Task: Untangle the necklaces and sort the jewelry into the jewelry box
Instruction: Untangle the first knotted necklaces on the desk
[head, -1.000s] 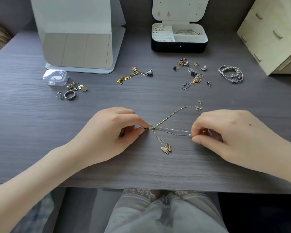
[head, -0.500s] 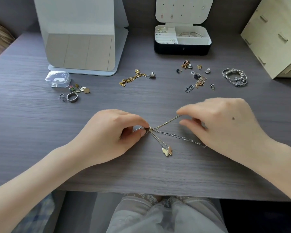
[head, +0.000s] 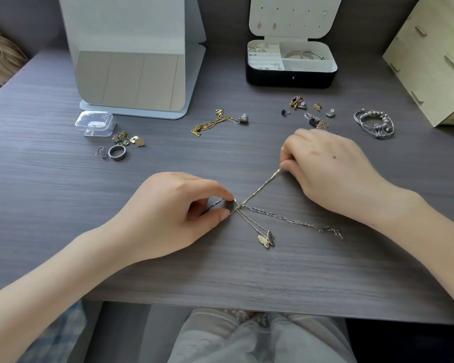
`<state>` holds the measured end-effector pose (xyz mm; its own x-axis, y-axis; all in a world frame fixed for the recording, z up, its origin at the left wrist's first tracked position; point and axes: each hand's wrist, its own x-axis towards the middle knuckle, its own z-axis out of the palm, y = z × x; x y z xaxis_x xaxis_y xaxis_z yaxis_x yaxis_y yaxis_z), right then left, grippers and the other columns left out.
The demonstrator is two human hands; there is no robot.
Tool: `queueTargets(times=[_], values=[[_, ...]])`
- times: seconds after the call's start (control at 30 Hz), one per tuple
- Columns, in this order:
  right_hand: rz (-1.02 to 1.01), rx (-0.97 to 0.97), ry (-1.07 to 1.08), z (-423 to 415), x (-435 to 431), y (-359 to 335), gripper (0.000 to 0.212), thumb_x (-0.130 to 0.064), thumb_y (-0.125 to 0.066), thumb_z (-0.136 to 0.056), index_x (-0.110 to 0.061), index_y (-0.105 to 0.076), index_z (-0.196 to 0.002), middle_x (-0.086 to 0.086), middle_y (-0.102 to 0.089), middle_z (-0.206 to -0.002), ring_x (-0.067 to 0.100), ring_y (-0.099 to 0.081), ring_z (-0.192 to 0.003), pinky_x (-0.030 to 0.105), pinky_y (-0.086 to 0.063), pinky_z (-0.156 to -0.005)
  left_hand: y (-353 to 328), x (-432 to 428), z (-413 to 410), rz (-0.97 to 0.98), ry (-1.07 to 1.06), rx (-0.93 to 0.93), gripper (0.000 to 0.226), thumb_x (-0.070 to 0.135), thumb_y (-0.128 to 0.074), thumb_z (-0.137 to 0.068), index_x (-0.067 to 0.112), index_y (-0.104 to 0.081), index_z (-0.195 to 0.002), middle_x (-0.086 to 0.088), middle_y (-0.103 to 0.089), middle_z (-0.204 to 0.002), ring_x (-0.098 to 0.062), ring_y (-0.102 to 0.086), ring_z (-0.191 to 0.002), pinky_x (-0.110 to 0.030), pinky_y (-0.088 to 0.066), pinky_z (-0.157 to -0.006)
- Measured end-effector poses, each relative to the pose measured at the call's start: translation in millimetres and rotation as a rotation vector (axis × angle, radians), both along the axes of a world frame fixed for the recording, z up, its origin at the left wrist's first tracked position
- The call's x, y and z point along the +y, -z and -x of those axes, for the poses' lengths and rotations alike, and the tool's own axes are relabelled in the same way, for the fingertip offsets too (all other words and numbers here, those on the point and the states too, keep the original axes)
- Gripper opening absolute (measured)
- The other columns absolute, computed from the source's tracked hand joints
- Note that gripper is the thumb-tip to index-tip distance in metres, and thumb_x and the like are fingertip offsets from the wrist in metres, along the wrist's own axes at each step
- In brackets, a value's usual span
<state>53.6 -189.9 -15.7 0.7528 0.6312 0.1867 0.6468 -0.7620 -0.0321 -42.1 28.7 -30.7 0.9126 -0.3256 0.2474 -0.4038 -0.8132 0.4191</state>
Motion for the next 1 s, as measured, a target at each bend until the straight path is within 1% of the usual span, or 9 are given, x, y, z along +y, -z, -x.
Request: queueTargets(times=[0.1,0.17,0.27,0.33,0.57,0.73,0.83,0.93,1.0], values=[[-0.048,-0.062,-0.011,-1,2,2,0.009,-0.022,-0.059,-0.088,-0.013,-0.059,-0.086,0.005,-0.059,-0.087,0.031,-0.055,-0.084,0.033,-0.036,-0.064,-1,0,1,-0.007,0.004,-0.02,0.023,0.039,-0.051,-0.083,0.027,-0.069,-0.09,0.014,-0.043,-0.059,-0.003,-0.039,-0.056,-0.018,-0.034,-0.054],[-0.122,-0.037,-0.069,6,0,-3,0.018,-0.033,-0.056,-0.084,-0.016,-0.06,-0.084,-0.002,-0.057,-0.079,0.023,-0.051,-0.074,0.031,-0.038,-0.063,-1,0,1,-0.008,0.006,-0.042,0.023,0.037,-0.052,-0.084,0.024,-0.071,-0.089,0.013,-0.047,-0.065,-0.009,-0.044,-0.058,-0.022,-0.038,-0.056],[-0.206,0.234,-0.269,26,-4,-14,0.029,-0.052,-0.05,-0.078,-0.027,-0.063,-0.084,-0.015,-0.052,-0.077,0.006,-0.041,-0.072,0.025,-0.037,-0.067,-3,2,2,-0.001,-0.002,-0.061,0.022,0.036,-0.054,-0.085,0.022,-0.071,-0.088,0.008,-0.052,-0.07,-0.015,-0.047,-0.061,-0.026,-0.041,-0.057],[-0.156,0.337,-0.386,38,-6,-14,0.027,-0.054,-0.053,-0.076,-0.03,-0.063,-0.085,-0.017,-0.054,-0.078,0.005,-0.042,-0.073,0.022,-0.036,-0.067,-4,3,4,0.006,-0.014,-0.071,0.021,0.035,-0.055,-0.085,0.022,-0.071,-0.086,0.007,-0.052,-0.073,-0.015,-0.047,-0.063,-0.026,-0.04,-0.058],[-0.116,0.334,-0.422,50,-6,1,0.023,-0.04,-0.045,-0.081,-0.023,-0.061,-0.079,-0.013,-0.056,-0.074,0.006,-0.04,-0.071,0.025,-0.037,-0.068,-5,14,21,-0.029,-0.013,-0.025,0.021,0.037,-0.055,-0.084,0.022,-0.069,-0.079,0.01,-0.052,-0.081,-0.013,-0.047,-0.071,-0.023,-0.037,-0.065],[-0.181,0.314,-0.429,50,1,0,0.023,-0.036,-0.045,-0.082,-0.019,-0.058,-0.075,-0.017,-0.049,-0.073,0.001,-0.036,-0.07,0.011,-0.031,-0.068,-6,15,27,-0.027,-0.022,0.017,0.023,0.039,-0.051,-0.085,0.023,-0.067,-0.083,0.013,-0.051,-0.083,-0.009,-0.046,-0.075,-0.017,-0.036,-0.069],[-0.244,0.353,-0.42,49,5,-4,0.021,-0.035,-0.045,-0.083,-0.019,-0.058,-0.077,-0.017,-0.052,-0.073,-0.001,-0.04,-0.07,0.008,-0.033,-0.071,-7,13,25,0.038,-0.089,0.035,0.026,0.038,-0.048,-0.086,0.021,-0.067,-0.08,0.012,-0.054,-0.077,-0.003,-0.048,-0.07,-0.015,-0.038,-0.064],[-0.302,0.339,-0.406,46,15,-10,0.011,-0.029,-0.054,-0.083,-0.019,-0.058,-0.079,-0.016,-0.052,-0.074,0.0,-0.043,-0.071,0.011,-0.034,-0.07,-12,10,20,0.12,-0.209,0.081,0.018,0.034,-0.057,-0.082,0.02,-0.065,-0.074,0.013,-0.054,-0.069,0.0,-0.051,-0.068,-0.009,-0.038,-0.061],[-0.341,0.252,-0.411,44,27,-14,0.011,-0.023,-0.054,-0.083,-0.014,-0.058,-0.077,-0.015,-0.048,-0.073,0.002,-0.04,-0.069,0.013,-0.032,-0.067,-13,6,16,0.097,-0.26,0.112,0.013,0.028,-0.067,-0.081,0.019,-0.064,-0.072,0.012,-0.054,-0.067,-0.006,-0.051,-0.069,-0.012,-0.038,-0.06]])
